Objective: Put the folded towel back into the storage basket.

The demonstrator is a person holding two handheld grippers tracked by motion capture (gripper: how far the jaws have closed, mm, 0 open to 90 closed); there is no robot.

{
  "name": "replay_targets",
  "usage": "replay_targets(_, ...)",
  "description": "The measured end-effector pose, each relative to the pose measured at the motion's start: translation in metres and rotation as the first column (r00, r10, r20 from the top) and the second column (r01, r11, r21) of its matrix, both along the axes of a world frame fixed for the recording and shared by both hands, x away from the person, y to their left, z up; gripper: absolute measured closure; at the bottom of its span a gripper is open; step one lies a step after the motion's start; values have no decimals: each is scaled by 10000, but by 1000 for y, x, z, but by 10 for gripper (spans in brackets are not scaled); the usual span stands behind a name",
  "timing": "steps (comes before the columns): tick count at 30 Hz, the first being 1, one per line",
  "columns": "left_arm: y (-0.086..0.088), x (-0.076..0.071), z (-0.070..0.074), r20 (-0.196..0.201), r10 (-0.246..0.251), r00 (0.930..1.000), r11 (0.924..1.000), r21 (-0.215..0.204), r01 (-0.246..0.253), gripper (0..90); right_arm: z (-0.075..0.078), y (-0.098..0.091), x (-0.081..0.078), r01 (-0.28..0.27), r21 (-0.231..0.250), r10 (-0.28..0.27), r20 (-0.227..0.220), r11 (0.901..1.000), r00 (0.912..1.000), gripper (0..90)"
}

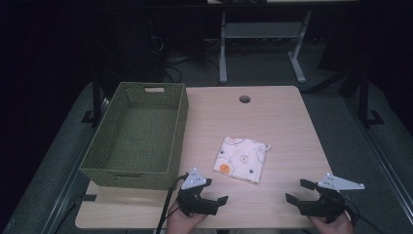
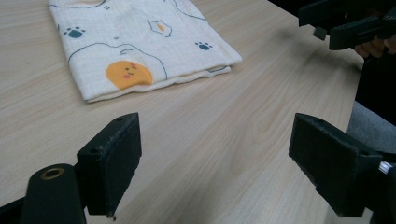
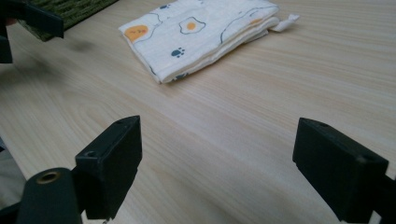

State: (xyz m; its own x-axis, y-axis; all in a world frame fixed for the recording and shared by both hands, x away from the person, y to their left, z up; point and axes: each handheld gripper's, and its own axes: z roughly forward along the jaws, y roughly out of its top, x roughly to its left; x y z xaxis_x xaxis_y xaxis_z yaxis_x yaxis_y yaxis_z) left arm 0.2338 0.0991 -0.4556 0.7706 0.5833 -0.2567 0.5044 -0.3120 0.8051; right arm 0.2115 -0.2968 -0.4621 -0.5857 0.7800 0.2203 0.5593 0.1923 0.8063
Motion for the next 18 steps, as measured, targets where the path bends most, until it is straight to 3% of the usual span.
replay_targets(2, 0, 0, 2, -19, 50, 10000, 9997, -221, -51, 169, 3, 0, 2, -94, 6, 94, 53, 10000, 9999, 160)
replay_targets(9, -3, 1, 7, 286, 126, 9995, 9999, 3, -126, 169, 12, 4, 10, -370, -317, 379, 269, 9988, 9989, 160)
replay_targets(11, -5, 3, 8, 265, 136, 9996, 9999, 101, -138, 165, 13, 9, 14, -548, -542, 558, 170, 9970, 9983, 160)
replay_targets(12, -8, 5, 9, 224, 161, 9996, 9996, 217, -166, 161, 13, 14, 18, -665, -906, 683, 167, 9937, 9975, 158)
replay_targets(15, -12, 6, 11, 330, 167, 9993, 9992, 361, -179, 160, 15, 18, 22, -778, -1088, 806, 210, 9910, 9965, 147)
replay_targets(17, -15, 8, 13, 384, 78, 9992, 9989, 461, -96, 161, 18, 21, 28, -971, -895, 975, 3, 9912, 9952, 151)
replay_targets(18, -17, 10, 15, 415, 34, 9991, 9984, 558, -57, 161, 19, 21, 32, -1167, -559, 1157, -213, 9916, 9931, 152)
